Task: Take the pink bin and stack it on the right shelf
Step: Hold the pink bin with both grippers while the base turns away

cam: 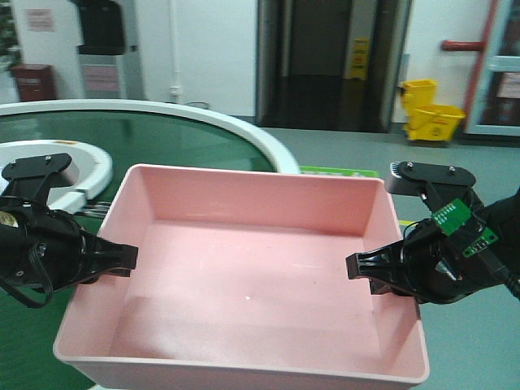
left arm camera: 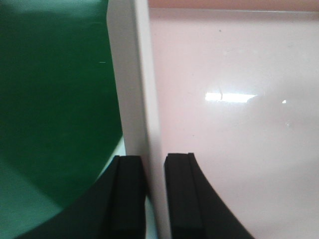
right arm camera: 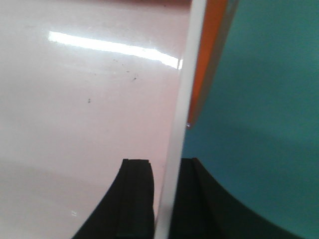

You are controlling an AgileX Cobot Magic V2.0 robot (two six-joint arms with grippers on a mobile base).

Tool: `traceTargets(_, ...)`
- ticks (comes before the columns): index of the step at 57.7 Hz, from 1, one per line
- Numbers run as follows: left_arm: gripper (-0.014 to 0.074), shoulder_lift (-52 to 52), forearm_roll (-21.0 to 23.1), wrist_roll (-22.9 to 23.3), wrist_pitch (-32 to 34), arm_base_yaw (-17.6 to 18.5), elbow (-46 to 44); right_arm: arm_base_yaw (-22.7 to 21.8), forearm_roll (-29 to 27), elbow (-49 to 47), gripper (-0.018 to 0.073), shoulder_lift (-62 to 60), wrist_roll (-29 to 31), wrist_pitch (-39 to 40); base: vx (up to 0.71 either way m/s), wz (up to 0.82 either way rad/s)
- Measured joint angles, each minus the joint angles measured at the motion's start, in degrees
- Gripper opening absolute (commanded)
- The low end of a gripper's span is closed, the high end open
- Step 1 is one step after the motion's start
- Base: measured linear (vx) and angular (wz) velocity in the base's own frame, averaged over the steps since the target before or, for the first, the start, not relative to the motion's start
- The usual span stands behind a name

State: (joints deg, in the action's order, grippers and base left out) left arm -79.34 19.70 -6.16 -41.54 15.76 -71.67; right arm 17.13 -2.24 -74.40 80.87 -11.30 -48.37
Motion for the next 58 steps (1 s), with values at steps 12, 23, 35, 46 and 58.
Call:
traceTargets(12, -0.0001, 0.0, 0.0, 0.0, 0.0, 0.0, 0.0, 0.0, 0.0, 0.0, -0.0008, 0.0, 0.0, 0.0, -0.13, -0.52)
traceTargets(23, -0.0001, 0.0, 0.0, 0.0, 0.0, 0.0, 0.0, 0.0, 0.0, 0.0, -0.0008, 0.0, 0.0, 0.0, -0.10, -0.43)
traceTargets(35, -0.0001, 0.0, 0.0, 0.0, 0.0, 0.0, 0.0, 0.0, 0.0, 0.0, -0.0008, 0.0, 0.0, -0.1, -0.06, -0.34)
traceTargets(46, -0.0001, 0.0, 0.0, 0.0, 0.0, 0.0, 0.0, 0.0, 0.0, 0.0, -0.0008, 0.0, 0.0, -0.1, 0.00, -0.25)
traceTargets(58, -0.0001, 0.0, -0.1, 0.0, 0.0, 0.0, 0.0, 0.0, -0.1, 0.0, -0.0008, 0.0, 0.0, -0.1, 0.07, -0.26)
